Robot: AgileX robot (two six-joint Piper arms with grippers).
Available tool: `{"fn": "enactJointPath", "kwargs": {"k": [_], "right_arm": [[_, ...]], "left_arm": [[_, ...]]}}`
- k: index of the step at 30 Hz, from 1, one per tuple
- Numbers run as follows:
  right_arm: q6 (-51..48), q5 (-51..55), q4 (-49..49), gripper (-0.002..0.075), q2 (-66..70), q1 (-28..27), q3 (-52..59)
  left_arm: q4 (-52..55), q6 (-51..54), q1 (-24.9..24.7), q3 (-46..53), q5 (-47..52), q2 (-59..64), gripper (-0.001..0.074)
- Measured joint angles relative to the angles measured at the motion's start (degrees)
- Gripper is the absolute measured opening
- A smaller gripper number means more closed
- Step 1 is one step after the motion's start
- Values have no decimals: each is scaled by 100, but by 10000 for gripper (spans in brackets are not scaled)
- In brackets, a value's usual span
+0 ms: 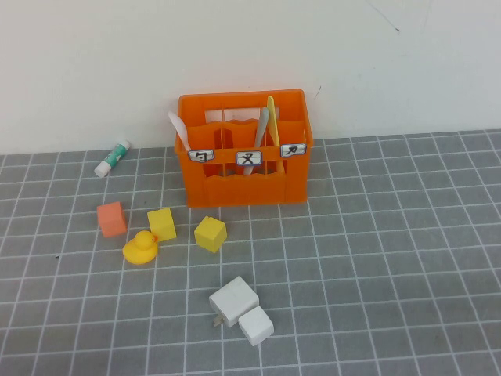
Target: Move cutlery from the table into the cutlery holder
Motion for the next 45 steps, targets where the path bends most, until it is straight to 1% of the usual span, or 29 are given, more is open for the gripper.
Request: {"fn": "enactJointPath", "kwargs": {"k": [6, 8, 10, 13, 18, 21, 24, 27, 30, 32, 36, 43, 45], "right_arm": [[-56, 735, 32, -3, -622, -1749, 0], [-56, 1024, 36, -3, -813, -2246, 0], [-68, 1292, 68, -3, -969, -2659, 0], [-68, 1587, 201, -3, -1050, -2966, 0], [-68, 1914, 659, -3, -1078, -3024, 0], [222, 2101, 383, -3, -1272, -3024, 0], [1471, 2337, -582, -3, -1539, -3024, 0], [2715, 2821, -1412, -3, -1747, -2975, 0], [3560, 3262, -2101, -3, -1895, -2952, 0], [3906, 3526, -2303, -3, -1995, -2952, 0], [4154, 3561, -2369, -3, -2153, -2885, 0], [4396, 3572, -2209, -3, -2174, -2158, 0], [4508, 3582, -2209, -3, -2174, -2058, 0]], "left_arm": [[0, 0, 0, 0, 0, 0, -1], [0, 0, 0, 0, 0, 0, -1], [0, 0, 0, 0, 0, 0, -1], [0, 0, 0, 0, 0, 0, -1], [0, 0, 0, 0, 0, 0, -1], [0, 0, 0, 0, 0, 0, -1], [0, 0, 0, 0, 0, 0, -1], [0, 0, 0, 0, 0, 0, -1], [0, 0, 0, 0, 0, 0, -1], [0, 0, 0, 0, 0, 0, -1], [0, -13, 0, 0, 0, 0, -1], [0, -13, 0, 0, 0, 0, -1], [0, -13, 0, 0, 0, 0, -1]]}}
